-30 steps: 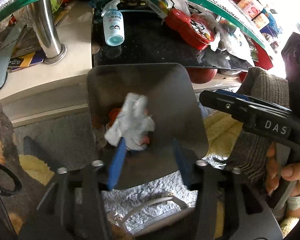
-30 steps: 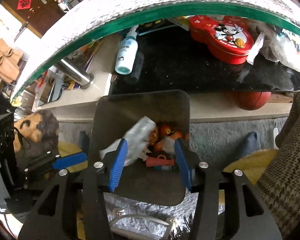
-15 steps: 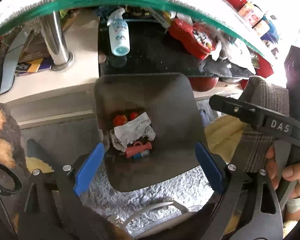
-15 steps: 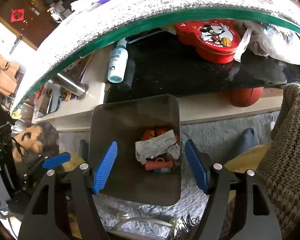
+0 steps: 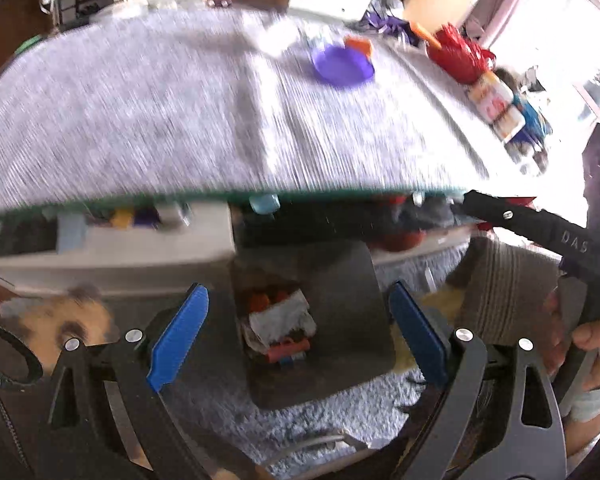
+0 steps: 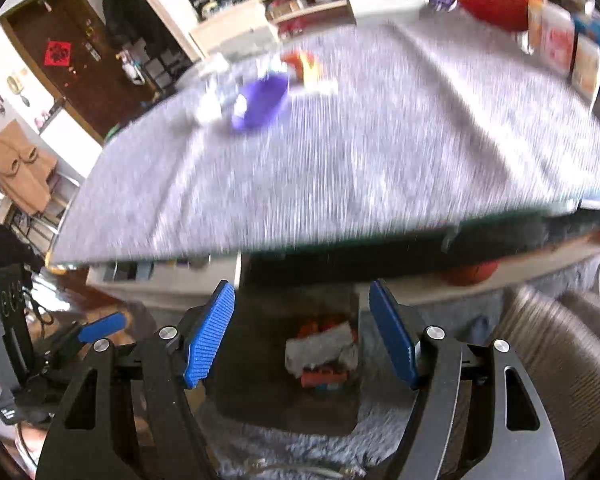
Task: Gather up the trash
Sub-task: 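Raise both open tools back over the table, then grasp the clear plastic bag with the left tool while the right tool grasps the purple lid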
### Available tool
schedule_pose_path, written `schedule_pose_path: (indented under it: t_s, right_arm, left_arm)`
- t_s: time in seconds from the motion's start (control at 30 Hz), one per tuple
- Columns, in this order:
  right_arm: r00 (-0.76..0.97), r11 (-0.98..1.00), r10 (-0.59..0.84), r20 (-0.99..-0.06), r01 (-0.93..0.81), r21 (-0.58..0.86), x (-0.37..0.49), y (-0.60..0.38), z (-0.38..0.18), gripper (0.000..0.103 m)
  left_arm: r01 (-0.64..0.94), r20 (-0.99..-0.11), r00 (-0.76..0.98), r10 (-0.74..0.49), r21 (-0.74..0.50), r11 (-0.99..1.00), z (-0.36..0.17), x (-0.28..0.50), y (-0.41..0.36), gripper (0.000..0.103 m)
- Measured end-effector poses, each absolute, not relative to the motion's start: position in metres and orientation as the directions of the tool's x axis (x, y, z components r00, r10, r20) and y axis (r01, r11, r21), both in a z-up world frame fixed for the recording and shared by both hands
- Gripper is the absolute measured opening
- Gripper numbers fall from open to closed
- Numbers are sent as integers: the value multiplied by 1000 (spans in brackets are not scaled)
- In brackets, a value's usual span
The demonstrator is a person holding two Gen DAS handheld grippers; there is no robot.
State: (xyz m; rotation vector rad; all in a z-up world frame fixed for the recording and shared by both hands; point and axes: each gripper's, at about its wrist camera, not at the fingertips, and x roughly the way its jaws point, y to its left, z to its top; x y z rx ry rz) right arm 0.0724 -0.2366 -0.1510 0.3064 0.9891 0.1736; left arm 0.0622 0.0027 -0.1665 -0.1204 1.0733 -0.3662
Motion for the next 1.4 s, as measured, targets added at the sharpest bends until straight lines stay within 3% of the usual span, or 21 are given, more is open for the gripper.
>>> schedule_pose_path:
  t_s: [0.27,0.53,0.73,0.83,0.93,1.27,1.4]
  right_arm:
    - [566,973,200,-800,-17,231,126,-245,-128,71]
    - [534,964,242,-810,-42,261,177,-238,-131,70]
    - [504,956,280,-817,-72,283,216,-222,-141,48]
    - [479,949,303,-824,-76,305,231,-217,-151,42]
    - [463,943,324,-825,-84,323,241,-213,-159,40]
    - [453,940,334,-826,-93,329,254,-206,-169,40]
    - [450,939,339,-826,-111,324,254,-201,-171,27]
  left_arm:
    - [238,-826,487,-283,-186,953,-127,118,11,88]
    - [243,-818,514,-257,-149,959,-109,175,3,88]
    - [243,-824,513,-240,-128,961,-110,211,-4,83]
    - [230,-832,503,-234,-132,964,-115,231,-4,74]
    - [228,-836,496,-235,-136,964,-120,249,-6,70]
    - [255,-849,455,-268,-164,953,-143,294,-28,69]
    - [257,-858,429,-282,-183,949,-155,308,-31,58]
